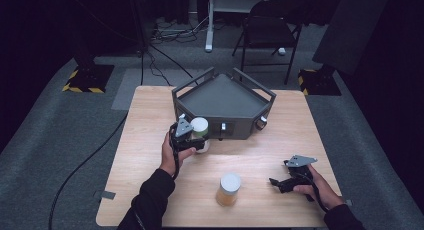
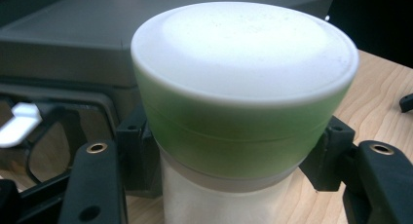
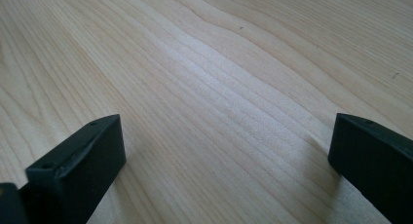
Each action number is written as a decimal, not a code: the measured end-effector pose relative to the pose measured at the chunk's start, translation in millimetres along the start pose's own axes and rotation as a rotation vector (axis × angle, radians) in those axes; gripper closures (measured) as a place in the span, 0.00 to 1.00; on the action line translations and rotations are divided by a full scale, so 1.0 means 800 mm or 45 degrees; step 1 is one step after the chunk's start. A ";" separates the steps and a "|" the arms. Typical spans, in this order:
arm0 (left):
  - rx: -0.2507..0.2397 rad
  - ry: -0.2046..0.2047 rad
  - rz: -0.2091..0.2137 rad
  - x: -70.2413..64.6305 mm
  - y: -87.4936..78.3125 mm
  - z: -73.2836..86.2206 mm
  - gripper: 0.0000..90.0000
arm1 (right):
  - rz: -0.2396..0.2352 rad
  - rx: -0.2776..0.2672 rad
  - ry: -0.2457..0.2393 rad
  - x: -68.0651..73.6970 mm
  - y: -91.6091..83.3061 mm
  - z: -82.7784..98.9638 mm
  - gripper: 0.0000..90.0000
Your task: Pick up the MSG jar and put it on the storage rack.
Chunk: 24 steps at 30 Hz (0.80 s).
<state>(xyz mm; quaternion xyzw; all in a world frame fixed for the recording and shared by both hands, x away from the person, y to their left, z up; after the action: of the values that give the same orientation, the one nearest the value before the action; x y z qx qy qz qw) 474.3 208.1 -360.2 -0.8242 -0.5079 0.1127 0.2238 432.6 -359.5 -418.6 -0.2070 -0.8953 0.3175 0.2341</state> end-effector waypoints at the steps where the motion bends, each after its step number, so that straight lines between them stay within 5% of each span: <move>1: -0.004 -0.004 -0.002 -0.001 -0.002 -0.002 0.39 | 0.000 0.000 0.000 0.000 0.000 0.000 0.00; 24: -0.056 0.033 -0.013 -0.020 -0.018 -0.042 0.39 | 0.000 0.000 0.000 0.000 0.000 0.000 0.00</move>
<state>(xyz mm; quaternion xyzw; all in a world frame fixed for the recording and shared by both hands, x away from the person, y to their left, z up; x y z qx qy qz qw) 469.9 190.9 -324.6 -0.8276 -0.5116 0.0896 0.2127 432.6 -359.5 -418.7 -0.2070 -0.8953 0.3175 0.2341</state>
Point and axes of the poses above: each handheld gripper's, and its own axes: y roughly forward along the jaws, z roughly out of its underside, x roughly to its left, the point moved 1 cm from there along y, roughly forward along the jaws, and after that the axes turned 15 degrees about -z, right-handed, at the moved point
